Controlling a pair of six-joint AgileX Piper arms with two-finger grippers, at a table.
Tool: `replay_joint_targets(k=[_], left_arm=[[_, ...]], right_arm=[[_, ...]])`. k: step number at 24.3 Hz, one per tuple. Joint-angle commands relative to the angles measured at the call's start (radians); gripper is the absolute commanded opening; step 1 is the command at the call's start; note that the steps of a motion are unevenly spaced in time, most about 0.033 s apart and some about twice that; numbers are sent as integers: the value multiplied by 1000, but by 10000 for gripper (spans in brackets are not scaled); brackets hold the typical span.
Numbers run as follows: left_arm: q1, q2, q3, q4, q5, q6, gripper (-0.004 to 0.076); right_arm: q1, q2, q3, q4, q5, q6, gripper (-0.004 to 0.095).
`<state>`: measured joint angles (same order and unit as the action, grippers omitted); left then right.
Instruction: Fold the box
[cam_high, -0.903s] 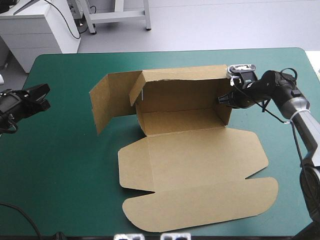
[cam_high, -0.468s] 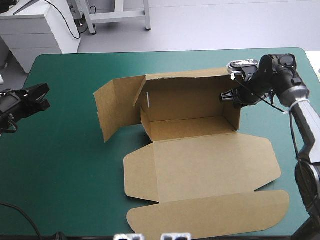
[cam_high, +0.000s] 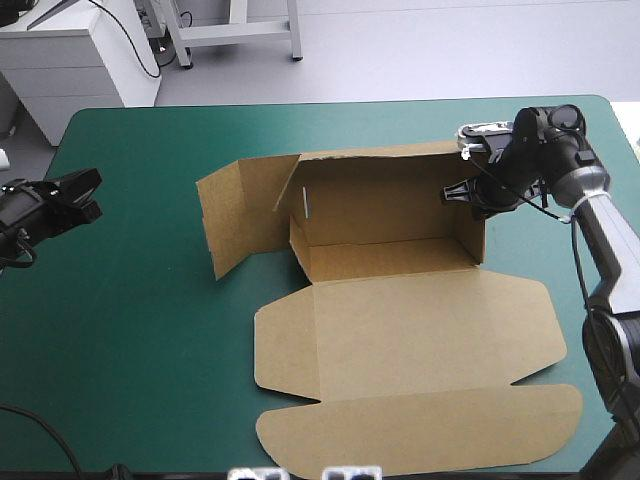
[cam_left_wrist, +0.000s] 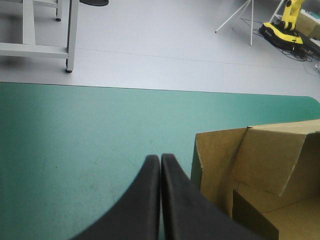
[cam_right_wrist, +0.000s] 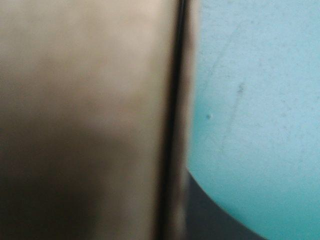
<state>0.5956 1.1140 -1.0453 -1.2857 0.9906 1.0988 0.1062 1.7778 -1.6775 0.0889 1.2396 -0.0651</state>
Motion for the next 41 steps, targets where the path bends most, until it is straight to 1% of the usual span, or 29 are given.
replay_joint_targets(k=[1,5,8,13,18,19,21,22,24,25,27,29,32,35,41], left_arm=[[-2,-13,-28,-70,-5,3,-8],[-2,-13,-28,-54,-5,3,-8],[-2,-13,-28,-13,-5,3,-9],[-2,-11,-28,-20,-24,-1,-9],[-2,25,-28,-24,-24,-5,-9],[-2,32,-28,-24,-22,-20,-8],[-2,48,-28,-24,-24,-24,-9],[-2,57,-28,-24,-26,-24,-9],[-2,77,-28,-24,-26,-24,-8],[-2,86,-28,-24,-26,-24,-9],[-2,94,-28,-24,-27,-24,-9],[-2,96,-28,-24,-31,-24,-8],[-2,98,-28,-24,-31,-24,-8],[-2,103,-28,-22,-26,-24,-8],[-2,104,-28,-22,-13,-24,-9]], right_arm=[[-2,-4,-44,20,12,3,-12],[-2,59,-85,74,7,0,-13],[-2,112,-145,103,-35,0,-14],[-2,198,-253,101,-37,0,-13],[-2,272,-346,107,-39,-5,-1],[-2,274,-350,107,-47,-10,42],[-2,274,-350,107,-53,-30,167],[-2,274,-350,107,-53,-39,242],[-2,274,-350,107,-55,-54,425],[-2,274,-350,107,-57,-54,533],[-2,274,-372,107,-50,-54,639],[-2,274,-412,106,-42,-47,681],[-2,272,-504,86,12,-28,679],[-2,259,-562,55,12,7,679],[-2,196,-515,55,12,24,679]])
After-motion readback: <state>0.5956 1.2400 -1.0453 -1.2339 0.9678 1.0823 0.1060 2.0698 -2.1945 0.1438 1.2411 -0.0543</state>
